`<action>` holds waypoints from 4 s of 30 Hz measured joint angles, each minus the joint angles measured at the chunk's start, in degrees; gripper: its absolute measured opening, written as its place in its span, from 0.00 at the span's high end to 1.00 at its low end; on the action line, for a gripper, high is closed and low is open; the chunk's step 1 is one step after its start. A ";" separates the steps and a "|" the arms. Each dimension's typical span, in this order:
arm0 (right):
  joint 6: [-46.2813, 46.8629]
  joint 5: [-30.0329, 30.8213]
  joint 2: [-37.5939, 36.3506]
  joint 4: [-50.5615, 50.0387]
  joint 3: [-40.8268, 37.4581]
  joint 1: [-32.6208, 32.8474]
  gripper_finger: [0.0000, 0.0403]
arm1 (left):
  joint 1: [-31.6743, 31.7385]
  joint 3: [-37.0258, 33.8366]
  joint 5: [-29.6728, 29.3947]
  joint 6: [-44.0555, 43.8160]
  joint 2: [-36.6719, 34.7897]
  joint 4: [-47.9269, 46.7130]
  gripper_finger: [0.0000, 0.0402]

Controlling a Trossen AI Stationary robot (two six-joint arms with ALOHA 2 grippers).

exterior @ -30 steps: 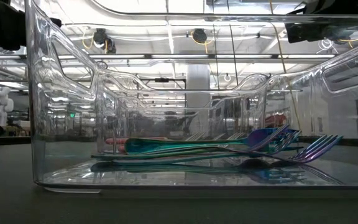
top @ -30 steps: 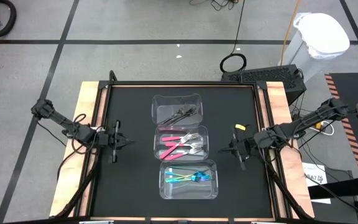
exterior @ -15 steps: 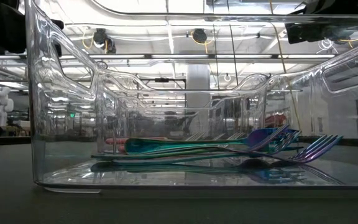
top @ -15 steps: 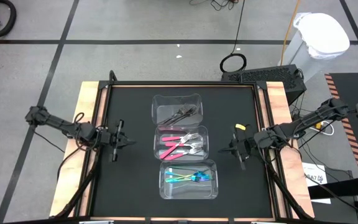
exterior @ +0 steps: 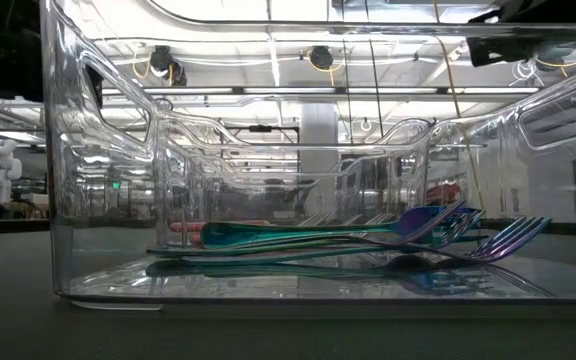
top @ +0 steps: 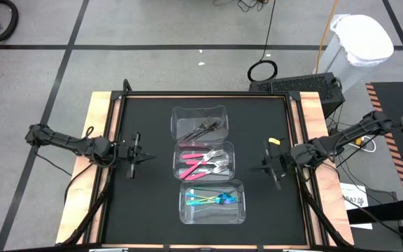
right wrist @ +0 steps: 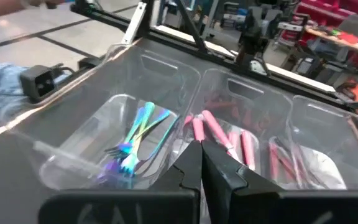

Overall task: Sort silverware by color (type)
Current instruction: Return to Home Position

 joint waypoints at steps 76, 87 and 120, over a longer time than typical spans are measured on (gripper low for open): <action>-3.88 -4.26 -33.75 0.39 -23.26 -11.45 1.00 | 0.30 -0.07 1.53 2.63 -0.07 2.84 0.98; -5.45 -6.60 -33.53 -0.08 -23.26 -19.11 1.00 | 0.30 -0.07 1.53 3.20 -0.07 3.57 0.98; -2.81 -11.19 -33.42 -0.29 -23.28 -24.17 1.00 | 0.30 -0.08 -1.97 2.60 -1.50 0.55 0.98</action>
